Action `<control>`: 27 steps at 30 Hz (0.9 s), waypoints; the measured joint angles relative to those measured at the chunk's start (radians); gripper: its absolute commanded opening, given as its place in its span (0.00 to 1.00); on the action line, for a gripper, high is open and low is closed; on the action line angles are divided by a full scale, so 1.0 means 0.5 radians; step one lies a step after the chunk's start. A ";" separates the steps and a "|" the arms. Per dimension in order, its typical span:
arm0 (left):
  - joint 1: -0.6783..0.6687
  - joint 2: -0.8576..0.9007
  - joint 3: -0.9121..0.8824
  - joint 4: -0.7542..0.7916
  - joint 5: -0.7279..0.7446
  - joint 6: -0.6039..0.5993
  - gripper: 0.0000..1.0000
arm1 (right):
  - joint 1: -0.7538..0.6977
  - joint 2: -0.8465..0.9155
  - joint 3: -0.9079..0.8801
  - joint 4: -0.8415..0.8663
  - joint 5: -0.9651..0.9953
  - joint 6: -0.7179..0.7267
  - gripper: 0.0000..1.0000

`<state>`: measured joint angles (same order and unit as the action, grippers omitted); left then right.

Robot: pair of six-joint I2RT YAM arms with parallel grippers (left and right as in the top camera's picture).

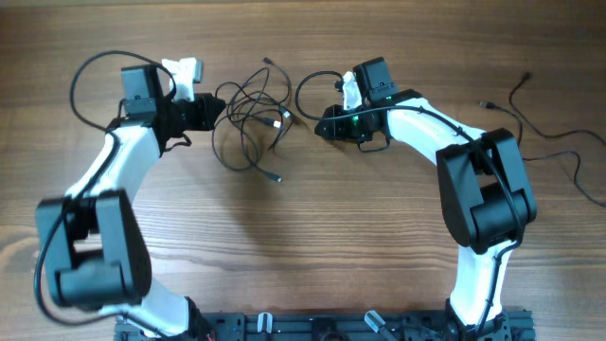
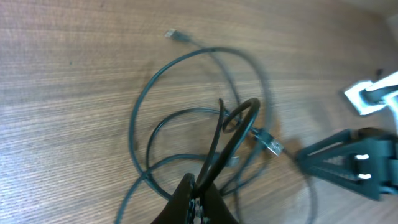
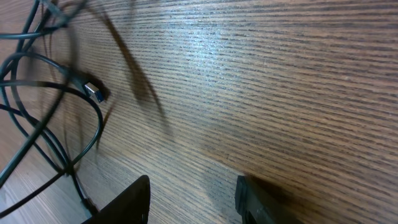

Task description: Untangle cables

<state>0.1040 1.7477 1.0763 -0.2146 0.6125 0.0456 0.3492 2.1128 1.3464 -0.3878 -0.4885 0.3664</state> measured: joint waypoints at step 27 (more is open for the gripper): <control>0.000 -1.196 0.000 -0.381 -0.232 -0.694 0.04 | 0.008 0.031 -0.070 1.480 -1.396 0.711 0.68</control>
<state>0.1040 1.1500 1.0763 -0.4049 0.4965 -0.3012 0.3531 2.1281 1.3113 0.3523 -1.1866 0.7219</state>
